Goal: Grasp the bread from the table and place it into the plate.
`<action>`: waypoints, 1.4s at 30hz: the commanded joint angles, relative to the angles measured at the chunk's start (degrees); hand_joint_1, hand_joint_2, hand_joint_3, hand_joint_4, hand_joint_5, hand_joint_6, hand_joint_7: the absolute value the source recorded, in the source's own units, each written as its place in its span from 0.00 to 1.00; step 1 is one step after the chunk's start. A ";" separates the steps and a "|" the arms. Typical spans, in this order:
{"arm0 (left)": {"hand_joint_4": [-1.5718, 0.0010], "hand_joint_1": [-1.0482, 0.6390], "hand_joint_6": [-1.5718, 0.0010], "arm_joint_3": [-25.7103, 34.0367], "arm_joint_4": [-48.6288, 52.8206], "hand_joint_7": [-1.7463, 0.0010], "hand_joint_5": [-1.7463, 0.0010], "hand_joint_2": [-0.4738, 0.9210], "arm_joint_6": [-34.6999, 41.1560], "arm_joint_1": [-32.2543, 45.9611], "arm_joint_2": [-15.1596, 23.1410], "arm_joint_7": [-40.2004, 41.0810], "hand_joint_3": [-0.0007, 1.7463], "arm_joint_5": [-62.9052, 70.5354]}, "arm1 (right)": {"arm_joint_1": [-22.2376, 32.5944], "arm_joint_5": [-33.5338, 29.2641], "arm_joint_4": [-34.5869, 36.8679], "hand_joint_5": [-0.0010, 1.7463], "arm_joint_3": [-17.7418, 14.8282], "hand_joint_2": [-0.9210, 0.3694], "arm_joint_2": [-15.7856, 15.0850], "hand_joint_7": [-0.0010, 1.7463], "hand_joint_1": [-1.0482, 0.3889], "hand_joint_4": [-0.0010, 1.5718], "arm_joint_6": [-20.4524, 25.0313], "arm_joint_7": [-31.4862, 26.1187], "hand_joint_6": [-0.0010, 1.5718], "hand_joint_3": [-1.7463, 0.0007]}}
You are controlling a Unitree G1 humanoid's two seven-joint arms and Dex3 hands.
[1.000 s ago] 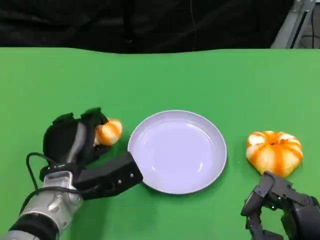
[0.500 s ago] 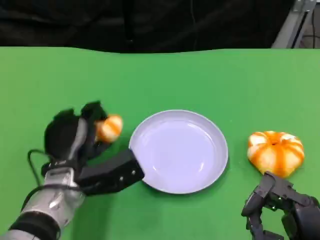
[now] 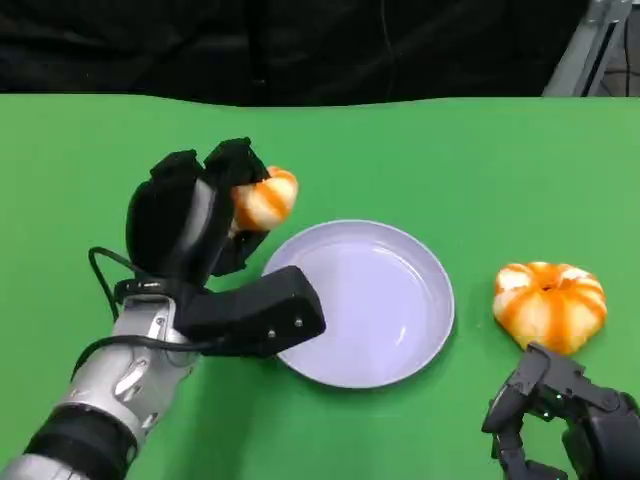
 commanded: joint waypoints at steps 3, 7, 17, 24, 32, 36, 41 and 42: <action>0.56 0.61 0.54 -2.18 -4.60 0.12 0.00 0.75 -1.57 1.59 -1.06 -4.68 0.50 1.24 | -0.08 0.31 0.26 1.00 -0.26 0.31 -0.24 0.90 0.63 0.52 -0.40 -0.40 0.47 0.33; 0.57 0.62 0.53 -2.93 -5.17 0.14 0.00 0.79 -3.44 2.16 -1.44 -6.64 0.44 1.15 | 0.20 -0.09 -0.23 1.00 -0.16 0.31 -0.12 0.90 0.63 0.52 -0.03 -0.55 0.47 0.33; 0.58 0.59 0.51 -6.31 -3.82 0.25 0.03 0.92 -4.98 1.48 -3.33 -9.57 0.12 3.78 | 0.23 -0.28 -0.62 1.00 0.00 0.31 0.09 0.90 0.63 0.52 0.09 -0.73 0.47 0.33; 0.57 0.59 0.49 -7.02 3.19 0.34 0.10 1.00 -7.96 -0.82 -5.07 -9.89 0.05 3.44 | 0.22 0.01 -0.58 1.00 0.07 0.30 -0.03 0.90 0.64 0.52 -0.15 -0.68 0.47 0.34; 0.66 0.46 0.56 -7.76 9.02 0.57 0.39 1.00 -8.13 -2.99 -5.79 -15.21 0.11 3.28 | 0.57 -0.66 -0.83 1.00 0.37 0.29 0.34 0.90 0.63 0.52 -0.11 -1.30 0.47 0.35; 0.78 0.21 0.63 -7.89 7.95 0.96 0.90 1.00 -5.94 -2.89 -5.39 -20.22 0.18 3.10 | 0.64 -0.74 -0.95 1.00 0.59 0.30 0.43 0.90 0.62 0.52 0.00 -1.51 0.47 0.34; 0.97 0.05 0.78 -8.55 4.42 1.00 0.99 1.00 -2.37 -2.01 -3.74 -24.49 0.31 4.56 | 0.22 -0.60 -0.65 1.00 0.56 0.30 0.21 0.90 0.62 0.52 -0.17 -1.57 0.47 0.33; 0.99 0.02 0.81 -8.64 3.82 1.00 1.00 1.00 -1.67 -1.81 -3.59 -25.23 0.34 4.64 | 0.16 -0.58 -0.54 1.00 0.54 0.30 0.14 0.90 0.62 0.52 -0.33 -1.56 0.47 0.33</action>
